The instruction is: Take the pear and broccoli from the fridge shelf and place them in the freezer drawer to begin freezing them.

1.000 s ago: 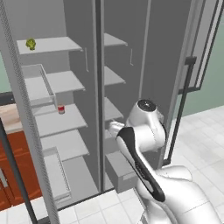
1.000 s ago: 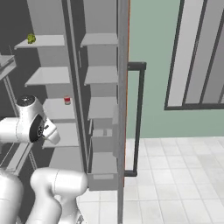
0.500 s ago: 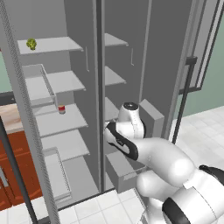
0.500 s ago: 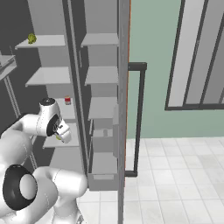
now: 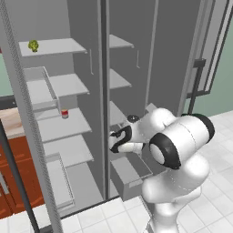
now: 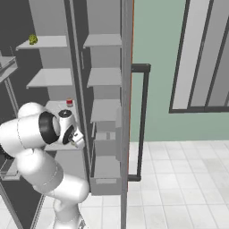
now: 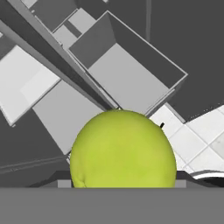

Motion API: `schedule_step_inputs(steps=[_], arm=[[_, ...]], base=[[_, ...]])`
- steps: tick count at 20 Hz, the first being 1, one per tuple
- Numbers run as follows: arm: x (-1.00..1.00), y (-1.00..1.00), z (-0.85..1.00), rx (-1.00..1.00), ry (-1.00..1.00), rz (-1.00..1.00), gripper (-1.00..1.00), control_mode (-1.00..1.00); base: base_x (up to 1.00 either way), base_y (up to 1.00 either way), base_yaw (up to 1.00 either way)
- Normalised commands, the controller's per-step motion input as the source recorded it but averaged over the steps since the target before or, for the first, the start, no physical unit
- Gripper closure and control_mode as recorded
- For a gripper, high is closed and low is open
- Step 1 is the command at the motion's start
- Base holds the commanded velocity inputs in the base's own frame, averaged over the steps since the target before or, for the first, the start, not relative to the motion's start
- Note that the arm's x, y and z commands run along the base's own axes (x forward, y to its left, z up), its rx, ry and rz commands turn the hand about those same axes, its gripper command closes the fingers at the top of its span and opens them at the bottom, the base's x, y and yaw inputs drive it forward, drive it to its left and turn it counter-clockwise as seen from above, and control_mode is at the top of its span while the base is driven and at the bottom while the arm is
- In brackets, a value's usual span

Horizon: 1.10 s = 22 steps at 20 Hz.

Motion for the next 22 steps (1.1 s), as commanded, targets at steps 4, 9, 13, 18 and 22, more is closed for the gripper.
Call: schedule_step_inputs(steps=[4,9,13,18,22], arm=[[0.47,0.00,-0.36,0.00,0.10,-0.17,1.00,-1.00],[0.36,-0.25,-0.33,0.00,0.13,-0.18,1.00,-1.00],[0.45,-0.22,-0.24,0.00,0.15,-0.18,1.00,-1.00],[0.60,-0.10,-0.28,0.00,0.20,-0.12,1.00,-1.00],[0.44,-0.12,-0.40,0.00,0.15,-0.05,1.00,-1.00]], base=[[0.00,0.00,0.00],[0.00,0.00,0.00],[0.00,0.00,0.00],[0.00,0.00,0.00],[0.00,0.00,0.00]])
